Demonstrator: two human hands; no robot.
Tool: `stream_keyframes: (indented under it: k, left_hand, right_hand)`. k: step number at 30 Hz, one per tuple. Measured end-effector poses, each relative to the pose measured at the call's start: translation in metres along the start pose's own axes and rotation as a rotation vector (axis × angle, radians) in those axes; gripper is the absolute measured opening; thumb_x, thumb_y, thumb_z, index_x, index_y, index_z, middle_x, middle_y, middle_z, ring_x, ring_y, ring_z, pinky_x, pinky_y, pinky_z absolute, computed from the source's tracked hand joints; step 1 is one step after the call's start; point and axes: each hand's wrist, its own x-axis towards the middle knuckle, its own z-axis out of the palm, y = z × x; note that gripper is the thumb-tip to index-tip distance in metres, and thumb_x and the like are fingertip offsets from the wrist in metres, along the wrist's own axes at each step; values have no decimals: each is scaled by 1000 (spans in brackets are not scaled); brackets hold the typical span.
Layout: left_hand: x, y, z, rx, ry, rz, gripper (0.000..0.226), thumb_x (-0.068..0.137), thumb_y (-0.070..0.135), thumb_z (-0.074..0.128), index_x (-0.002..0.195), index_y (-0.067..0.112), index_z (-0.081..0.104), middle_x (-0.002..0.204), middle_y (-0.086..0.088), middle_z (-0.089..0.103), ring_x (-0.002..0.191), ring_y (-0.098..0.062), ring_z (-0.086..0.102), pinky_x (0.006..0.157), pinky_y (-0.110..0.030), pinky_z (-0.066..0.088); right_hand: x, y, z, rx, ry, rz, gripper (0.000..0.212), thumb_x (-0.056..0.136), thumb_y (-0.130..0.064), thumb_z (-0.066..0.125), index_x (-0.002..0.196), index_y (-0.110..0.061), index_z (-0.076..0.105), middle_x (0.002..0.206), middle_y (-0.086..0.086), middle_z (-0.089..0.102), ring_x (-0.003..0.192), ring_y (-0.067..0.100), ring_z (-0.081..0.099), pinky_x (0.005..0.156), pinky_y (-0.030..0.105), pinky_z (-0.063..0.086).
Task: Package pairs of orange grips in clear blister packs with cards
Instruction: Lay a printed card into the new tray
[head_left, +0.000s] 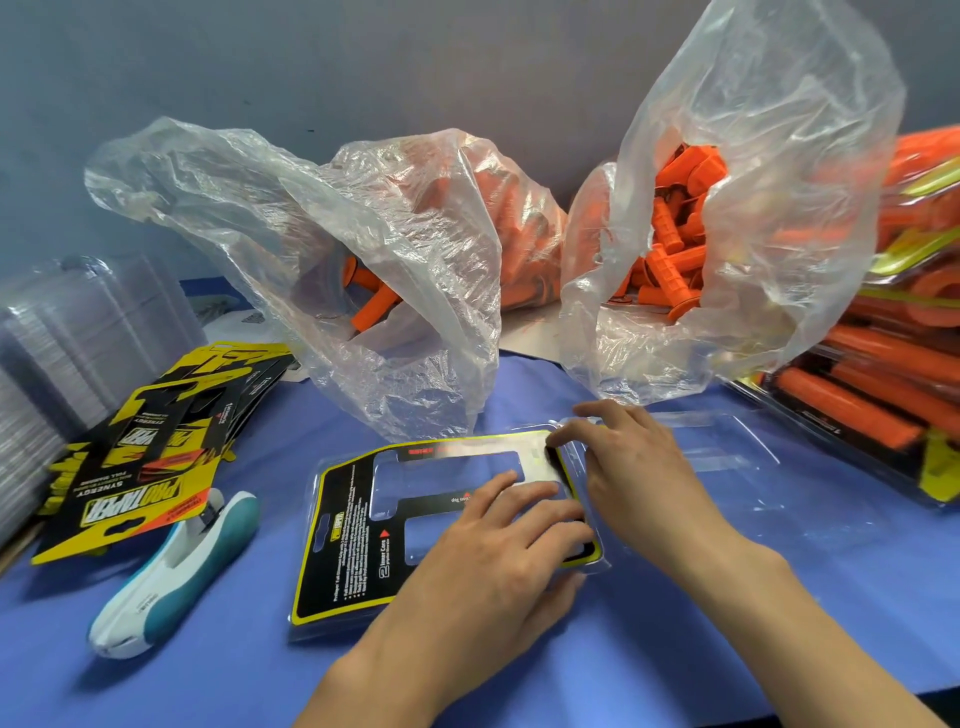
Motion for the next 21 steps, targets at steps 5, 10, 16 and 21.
stream_keyframes:
  k: [5, 10, 16, 21]
  left_hand:
    - [-2, 0, 1, 2, -10, 3, 25, 95, 35, 55, 117, 25, 61, 128, 12, 59, 128, -15, 50, 113, -38, 35]
    - [-2, 3, -5, -18, -47, -22, 41, 97, 47, 50, 130, 23, 58, 138, 10, 56, 134, -14, 47, 115, -39, 33]
    - [-6, -13, -35, -201, 191, -252, 36, 102, 40, 44, 127, 21, 60, 132, 8, 57, 125, -12, 51, 107, -32, 39]
    - [-32, -60, -51, -227, 388, -750, 26, 101, 34, 48, 122, 27, 60, 116, 18, 56, 116, -9, 51, 97, -19, 34]
  right_hand:
    - [0, -1, -1, 7, -8, -4, 45, 90, -8, 47, 120, -37, 63, 142, -7, 47, 129, 21, 41, 101, 34, 29]
    - [0, -2, -3, 36, -31, 5, 46, 88, -6, 52, 119, -37, 63, 142, -8, 47, 129, 20, 42, 102, 35, 30]
    - [2, -9, -11, 191, 46, -1, 43, 90, -3, 46, 118, -27, 67, 134, -2, 55, 122, 27, 49, 102, 43, 38]
    - [1, -35, -8, 338, 109, -126, 36, 97, -7, 48, 126, -23, 63, 129, -3, 59, 118, 25, 53, 101, 40, 40]
